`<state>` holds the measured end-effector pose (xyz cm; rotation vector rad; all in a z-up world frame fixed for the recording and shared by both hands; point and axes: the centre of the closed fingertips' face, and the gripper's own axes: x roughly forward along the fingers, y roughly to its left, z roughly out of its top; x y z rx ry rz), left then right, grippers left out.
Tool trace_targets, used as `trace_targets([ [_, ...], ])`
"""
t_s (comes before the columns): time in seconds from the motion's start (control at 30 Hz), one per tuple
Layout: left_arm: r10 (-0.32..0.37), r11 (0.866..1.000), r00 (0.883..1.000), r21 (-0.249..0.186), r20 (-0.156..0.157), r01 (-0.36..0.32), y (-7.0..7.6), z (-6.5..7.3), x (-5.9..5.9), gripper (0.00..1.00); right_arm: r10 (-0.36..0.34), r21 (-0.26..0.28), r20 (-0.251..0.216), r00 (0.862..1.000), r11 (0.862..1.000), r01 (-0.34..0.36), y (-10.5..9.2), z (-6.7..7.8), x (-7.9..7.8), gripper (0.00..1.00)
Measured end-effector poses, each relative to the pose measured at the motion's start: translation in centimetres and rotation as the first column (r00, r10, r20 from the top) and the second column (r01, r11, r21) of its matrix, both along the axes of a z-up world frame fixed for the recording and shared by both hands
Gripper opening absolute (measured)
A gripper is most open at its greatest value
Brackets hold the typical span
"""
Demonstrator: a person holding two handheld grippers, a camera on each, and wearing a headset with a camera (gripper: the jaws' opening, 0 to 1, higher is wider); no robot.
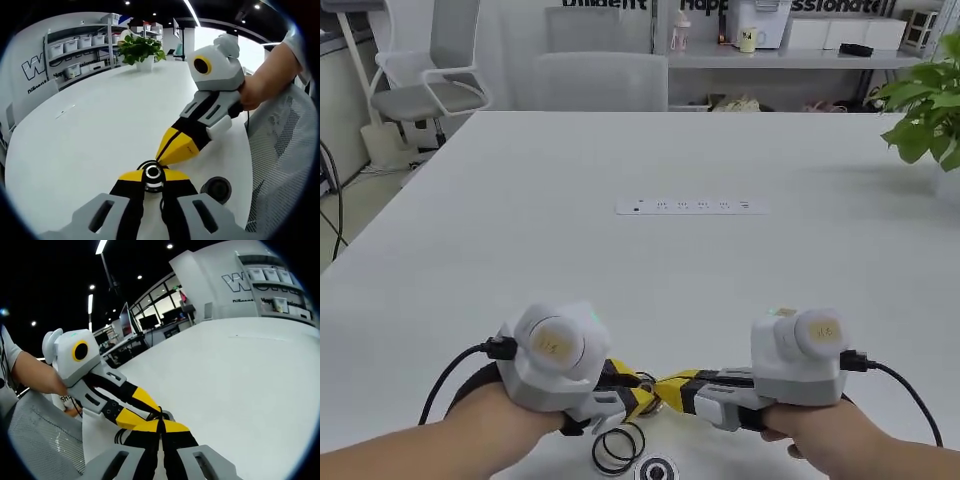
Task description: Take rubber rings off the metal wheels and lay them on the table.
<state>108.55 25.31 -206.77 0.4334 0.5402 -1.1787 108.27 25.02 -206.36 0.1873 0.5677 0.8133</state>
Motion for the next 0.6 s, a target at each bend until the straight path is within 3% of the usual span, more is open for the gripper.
trace_targets([
  [0.23, -0.021, 1.0, 1.0, 0.021, 0.005, 0.021, 0.1, 0.1, -0.1, 0.12, 0.004, 0.012, -0.003, 1.0, 1.0, -0.004, 0.1, 0.2, -0.1, 0.0],
  [0.6, -0.033, 0.999, 0.999, -0.011, -0.015, 0.033, 0.6, 1.2, -0.8, 0.2, 0.012, 0.026, 0.0, 1.0, 1.0, -0.012, 0.3, 0.9, -0.3, 0.0],
])
